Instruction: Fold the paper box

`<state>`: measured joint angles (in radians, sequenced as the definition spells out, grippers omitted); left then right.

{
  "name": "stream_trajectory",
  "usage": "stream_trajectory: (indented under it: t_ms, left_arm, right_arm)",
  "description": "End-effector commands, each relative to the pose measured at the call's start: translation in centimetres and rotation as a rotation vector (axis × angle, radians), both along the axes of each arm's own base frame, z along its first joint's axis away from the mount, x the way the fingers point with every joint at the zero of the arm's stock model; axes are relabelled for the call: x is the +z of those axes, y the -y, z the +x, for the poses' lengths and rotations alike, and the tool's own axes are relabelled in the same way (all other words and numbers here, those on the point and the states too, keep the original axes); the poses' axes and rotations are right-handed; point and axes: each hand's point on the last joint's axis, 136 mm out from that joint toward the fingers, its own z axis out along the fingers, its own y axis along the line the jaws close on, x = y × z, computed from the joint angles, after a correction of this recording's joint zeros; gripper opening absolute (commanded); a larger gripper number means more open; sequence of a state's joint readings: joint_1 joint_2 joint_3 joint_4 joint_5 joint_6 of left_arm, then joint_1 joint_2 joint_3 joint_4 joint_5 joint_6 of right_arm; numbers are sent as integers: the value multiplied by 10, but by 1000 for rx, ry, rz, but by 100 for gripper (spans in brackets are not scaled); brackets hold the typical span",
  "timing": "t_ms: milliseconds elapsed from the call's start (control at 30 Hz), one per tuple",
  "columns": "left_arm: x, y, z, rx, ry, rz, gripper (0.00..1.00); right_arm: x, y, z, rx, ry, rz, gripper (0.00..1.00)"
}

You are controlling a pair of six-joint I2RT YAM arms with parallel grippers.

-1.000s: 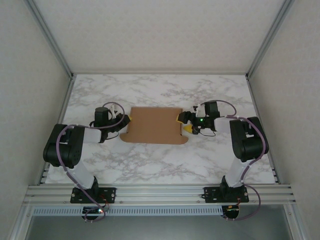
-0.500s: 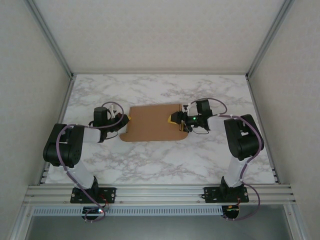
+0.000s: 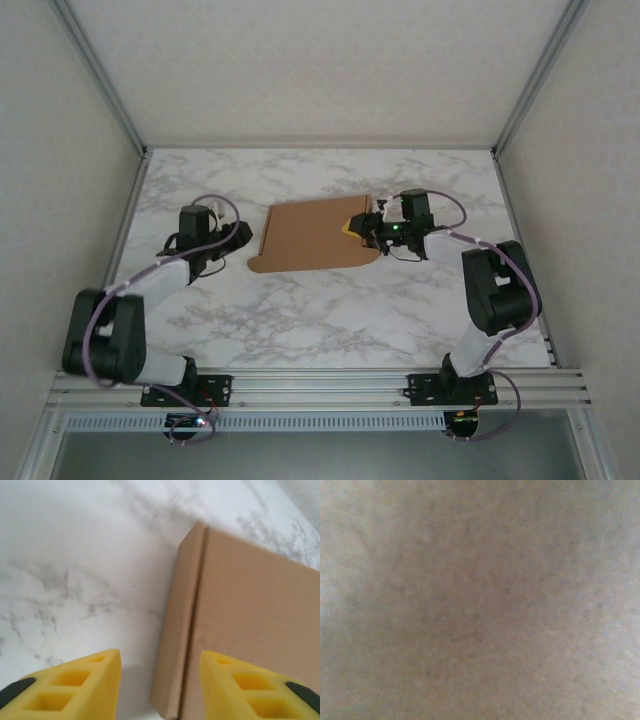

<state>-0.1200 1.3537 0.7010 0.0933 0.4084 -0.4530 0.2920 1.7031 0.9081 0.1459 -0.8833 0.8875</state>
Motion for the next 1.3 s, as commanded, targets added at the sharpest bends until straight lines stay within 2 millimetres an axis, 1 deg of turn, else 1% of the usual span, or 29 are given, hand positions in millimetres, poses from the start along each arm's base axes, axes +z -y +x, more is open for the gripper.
stream_trajectory:
  t_ms: [0,67,100,133,233,333,400,533,667,700,767,800,933,1033,1267]
  left_arm:
    - [54,18,-6,-125,183,302,48]
    - [63,45,-16,-257,253,440,49]
    - [63,60,-23,-333,276,491,50]
    - [62,71,-29,-387,299,548,50]
    - [62,97,-47,-514,420,713,51]
    - [65,124,-62,-642,530,786,53]
    - [63,135,-68,-705,561,817,54]
    - [59,143,-66,-757,577,843,55]
    - [48,151,-67,-816,552,849,58]
    - [44,153,-69,-834,544,847,61]
    - [35,156,-70,-861,525,848,69]
    - [32,156,-70,-866,522,854,70]
    - [24,157,-64,-861,513,875,69]
    - [18,158,-53,-835,496,902,67]
    - [3,170,-38,-833,474,902,65]
  right_arm:
    - [7,3,-1,-23,-47,-31,40]
    - [5,3,-2,-16,-69,-31,40]
    - [5,3,-4,-12,-75,-34,40]
    - [5,3,-4,-12,-77,-37,41]
    - [6,5,-6,-3,-81,-47,41]
    - [5,5,-7,4,-86,-53,41]
    - [5,4,-7,10,-86,-52,41]
    - [6,4,-9,19,-89,-52,41]
    - [6,3,-10,28,-90,-48,41]
    - [6,4,-10,26,-90,-50,42]
    - [6,4,-10,25,-90,-49,42]
    - [6,3,-10,23,-92,-47,42]
    - [7,3,-10,20,-92,-42,42]
    - [8,2,-12,20,-93,-37,41]
    - [13,-7,-20,43,-90,-30,41]
